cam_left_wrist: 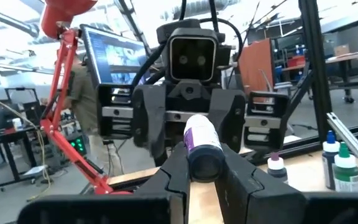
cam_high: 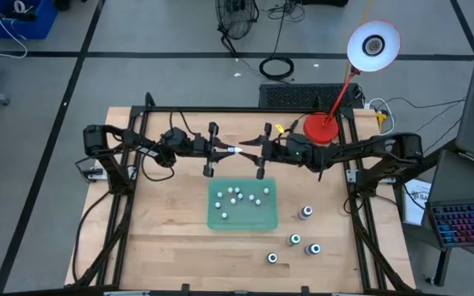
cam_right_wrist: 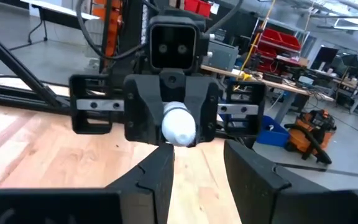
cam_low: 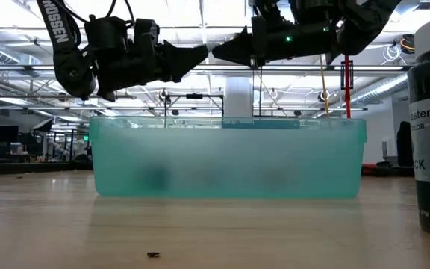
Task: Pick & Place food coloring
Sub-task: Put the small purple food coloring bottle into the blue bin
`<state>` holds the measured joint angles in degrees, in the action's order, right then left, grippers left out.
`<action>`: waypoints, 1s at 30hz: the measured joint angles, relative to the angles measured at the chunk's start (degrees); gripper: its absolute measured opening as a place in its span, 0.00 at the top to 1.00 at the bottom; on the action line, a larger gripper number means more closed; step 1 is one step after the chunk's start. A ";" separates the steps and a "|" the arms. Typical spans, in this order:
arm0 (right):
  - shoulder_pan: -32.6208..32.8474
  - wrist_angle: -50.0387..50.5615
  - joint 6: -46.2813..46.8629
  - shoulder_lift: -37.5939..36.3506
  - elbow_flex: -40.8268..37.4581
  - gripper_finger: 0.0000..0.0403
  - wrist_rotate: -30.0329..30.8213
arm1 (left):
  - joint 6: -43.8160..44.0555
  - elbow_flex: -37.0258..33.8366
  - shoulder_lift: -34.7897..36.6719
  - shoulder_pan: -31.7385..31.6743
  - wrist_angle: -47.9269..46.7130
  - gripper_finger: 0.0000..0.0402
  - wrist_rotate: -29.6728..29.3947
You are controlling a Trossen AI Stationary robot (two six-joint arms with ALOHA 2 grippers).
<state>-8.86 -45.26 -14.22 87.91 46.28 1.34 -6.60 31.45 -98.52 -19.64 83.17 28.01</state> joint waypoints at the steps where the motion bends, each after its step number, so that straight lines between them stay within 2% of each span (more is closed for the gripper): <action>1: 0.04 -0.10 0.00 -0.08 0.00 0.68 0.00 | -0.19 0.01 0.00 -0.03 -0.36 0.87 -0.07; 5: 0.44 -0.86 0.50 -0.13 0.00 0.68 -0.09 | -0.43 0.01 -0.02 -0.31 -2.61 0.87 -1.49; 30: 0.58 0.91 -0.50 -0.19 0.02 0.69 -0.17 | -0.12 0.04 -0.02 -0.26 -2.44 0.87 -1.36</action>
<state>-8.28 -44.35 -14.72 87.72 46.30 1.17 -6.72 31.48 -98.54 -19.90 80.73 26.65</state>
